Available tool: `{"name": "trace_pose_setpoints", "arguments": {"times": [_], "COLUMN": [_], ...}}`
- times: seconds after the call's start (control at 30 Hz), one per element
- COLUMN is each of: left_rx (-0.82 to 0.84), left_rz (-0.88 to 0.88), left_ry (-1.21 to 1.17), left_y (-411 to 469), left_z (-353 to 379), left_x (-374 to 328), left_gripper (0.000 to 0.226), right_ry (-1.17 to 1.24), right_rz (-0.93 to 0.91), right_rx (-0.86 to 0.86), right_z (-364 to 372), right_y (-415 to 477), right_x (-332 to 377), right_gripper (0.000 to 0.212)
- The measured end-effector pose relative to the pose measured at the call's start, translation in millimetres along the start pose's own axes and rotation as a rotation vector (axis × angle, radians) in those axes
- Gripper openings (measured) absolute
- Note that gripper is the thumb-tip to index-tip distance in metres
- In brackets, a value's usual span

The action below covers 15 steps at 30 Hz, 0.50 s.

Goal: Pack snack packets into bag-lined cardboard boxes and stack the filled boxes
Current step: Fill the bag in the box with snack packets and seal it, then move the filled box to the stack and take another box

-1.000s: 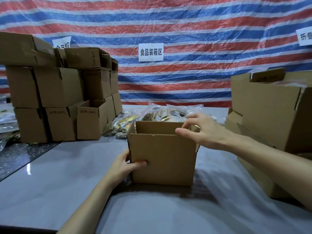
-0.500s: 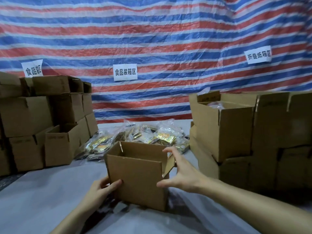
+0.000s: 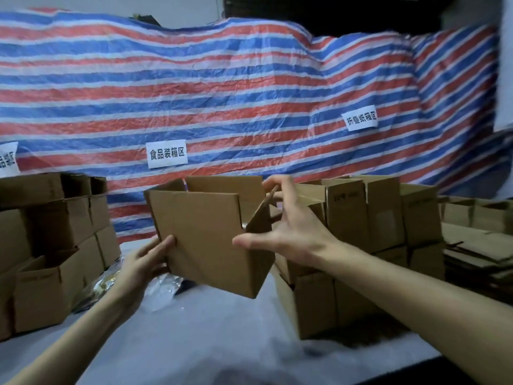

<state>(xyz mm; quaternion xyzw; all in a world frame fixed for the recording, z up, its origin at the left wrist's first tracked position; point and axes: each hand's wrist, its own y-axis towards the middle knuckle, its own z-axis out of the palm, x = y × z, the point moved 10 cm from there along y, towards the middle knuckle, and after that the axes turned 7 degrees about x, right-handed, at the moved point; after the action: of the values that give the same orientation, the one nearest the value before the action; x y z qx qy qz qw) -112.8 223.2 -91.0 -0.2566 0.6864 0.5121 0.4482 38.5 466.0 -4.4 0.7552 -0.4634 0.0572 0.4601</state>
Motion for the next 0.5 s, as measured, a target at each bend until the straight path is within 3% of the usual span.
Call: {"name": "trace_pose_setpoints", "arguments": {"times": [0.27, 0.43, 0.5], "left_rx": [0.037, 0.039, 0.024], "left_rz": [0.182, 0.21, 0.213], "left_ry": [-0.068, -0.037, -0.051], "left_y": [33.1, 47.5, 56.5], "left_z": [96.0, 137.6, 145.5], "left_x": [-89.8, -112.6, -117.9], "left_gripper": [0.032, 0.053, 0.051], "right_ry": [-0.054, -0.029, -0.002], "right_rz": [-0.012, 0.04, 0.06], "right_rx": [-0.195, -0.336, -0.395], "right_z": [-119.7, -170.4, -187.8], "right_y": [-16.7, -21.3, -17.6], "right_x": [36.6, 39.5, 36.7], "right_gripper": [0.1, 0.087, 0.084]}}
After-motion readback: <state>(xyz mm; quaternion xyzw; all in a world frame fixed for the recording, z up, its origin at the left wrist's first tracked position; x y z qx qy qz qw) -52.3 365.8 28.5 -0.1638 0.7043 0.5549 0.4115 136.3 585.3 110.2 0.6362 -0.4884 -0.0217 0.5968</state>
